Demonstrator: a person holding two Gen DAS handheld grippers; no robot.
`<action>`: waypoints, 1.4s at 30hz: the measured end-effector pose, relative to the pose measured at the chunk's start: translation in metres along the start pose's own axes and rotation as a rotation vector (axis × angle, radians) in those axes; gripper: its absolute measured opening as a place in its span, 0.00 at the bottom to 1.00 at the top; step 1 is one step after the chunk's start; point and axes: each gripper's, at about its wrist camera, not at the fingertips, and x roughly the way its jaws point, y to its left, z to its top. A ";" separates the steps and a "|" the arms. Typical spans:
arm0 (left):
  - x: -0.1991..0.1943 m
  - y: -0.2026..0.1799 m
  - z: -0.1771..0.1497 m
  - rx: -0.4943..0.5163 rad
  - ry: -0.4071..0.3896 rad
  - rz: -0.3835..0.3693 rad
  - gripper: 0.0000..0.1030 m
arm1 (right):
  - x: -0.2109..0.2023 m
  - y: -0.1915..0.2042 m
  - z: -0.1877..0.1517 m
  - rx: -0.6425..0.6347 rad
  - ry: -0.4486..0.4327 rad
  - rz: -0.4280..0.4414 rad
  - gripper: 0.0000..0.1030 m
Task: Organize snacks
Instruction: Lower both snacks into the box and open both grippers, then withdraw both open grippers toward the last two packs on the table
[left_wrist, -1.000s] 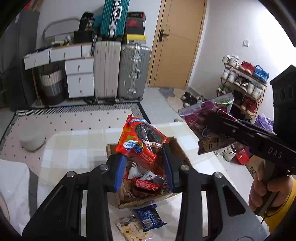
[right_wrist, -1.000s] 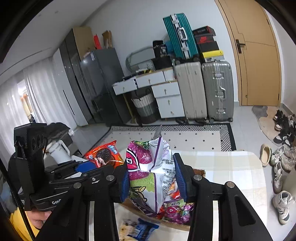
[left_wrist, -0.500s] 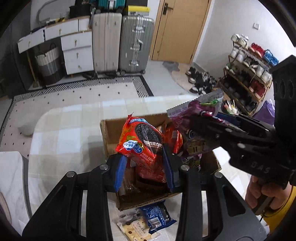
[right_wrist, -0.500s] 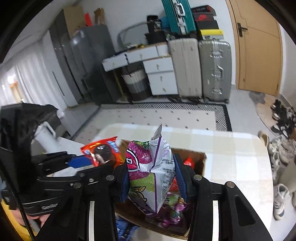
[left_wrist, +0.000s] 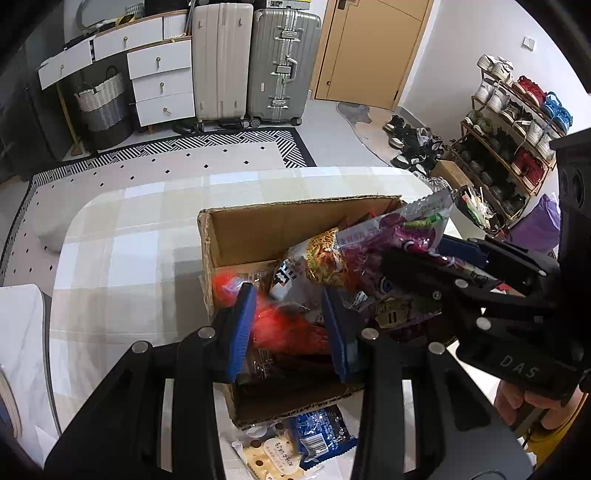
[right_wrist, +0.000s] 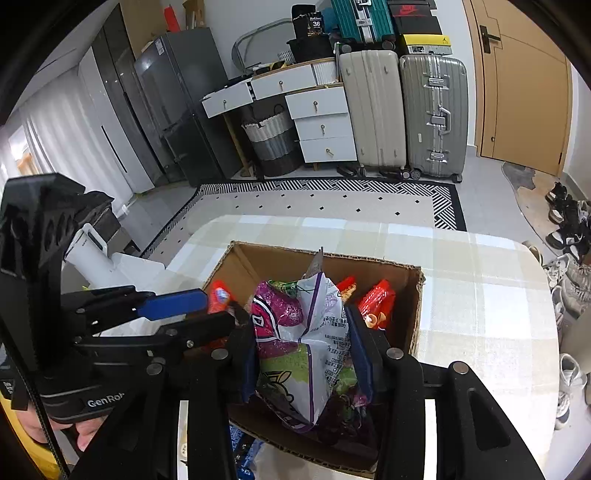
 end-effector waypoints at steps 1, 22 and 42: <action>0.000 0.000 0.000 0.000 0.001 0.002 0.33 | 0.001 0.000 0.000 0.000 0.004 -0.001 0.41; -0.109 0.000 -0.058 -0.043 -0.068 0.005 0.33 | -0.043 0.024 -0.002 -0.033 -0.041 -0.023 0.51; -0.333 -0.021 -0.177 -0.096 -0.332 -0.079 0.62 | -0.261 0.106 -0.087 -0.075 -0.399 0.098 0.84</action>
